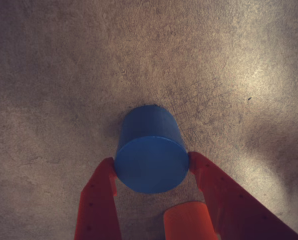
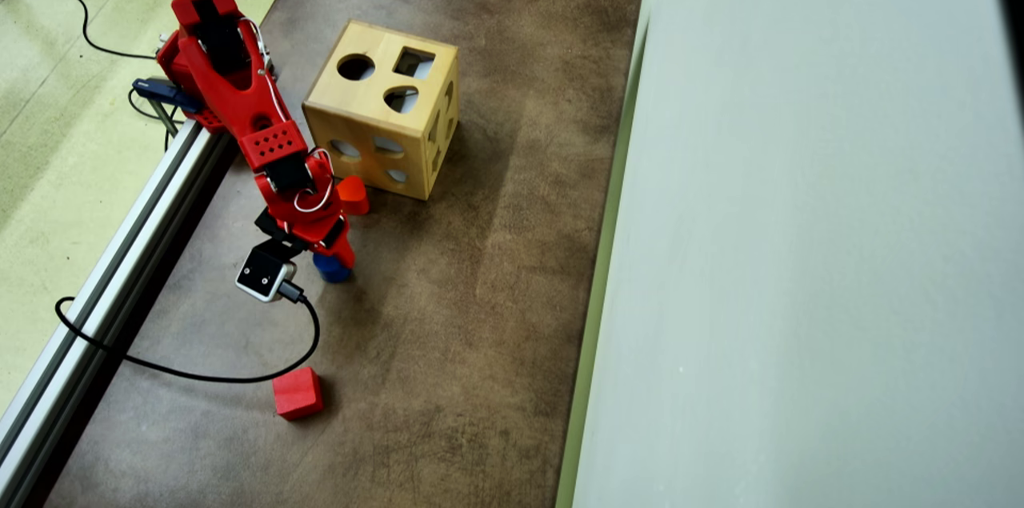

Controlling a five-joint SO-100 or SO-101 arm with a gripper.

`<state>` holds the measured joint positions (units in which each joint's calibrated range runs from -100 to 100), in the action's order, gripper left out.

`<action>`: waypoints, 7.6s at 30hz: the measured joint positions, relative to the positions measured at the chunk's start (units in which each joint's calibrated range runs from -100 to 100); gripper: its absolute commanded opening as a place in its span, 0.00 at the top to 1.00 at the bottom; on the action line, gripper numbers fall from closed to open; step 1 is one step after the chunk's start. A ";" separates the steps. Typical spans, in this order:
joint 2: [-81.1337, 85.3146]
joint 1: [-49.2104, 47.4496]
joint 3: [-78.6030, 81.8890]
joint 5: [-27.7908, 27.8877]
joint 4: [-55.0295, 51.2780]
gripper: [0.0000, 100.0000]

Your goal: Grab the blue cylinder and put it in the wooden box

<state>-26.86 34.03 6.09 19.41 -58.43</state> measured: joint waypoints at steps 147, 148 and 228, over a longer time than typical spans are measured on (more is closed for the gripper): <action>60.68 -43.26 11.38 -14.60 -38.74 0.81; 60.68 -42.90 11.56 -14.60 -38.74 0.81; 90.25 -42.04 -2.80 -14.46 -38.66 0.69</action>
<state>63.39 -8.01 3.30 4.96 -97.09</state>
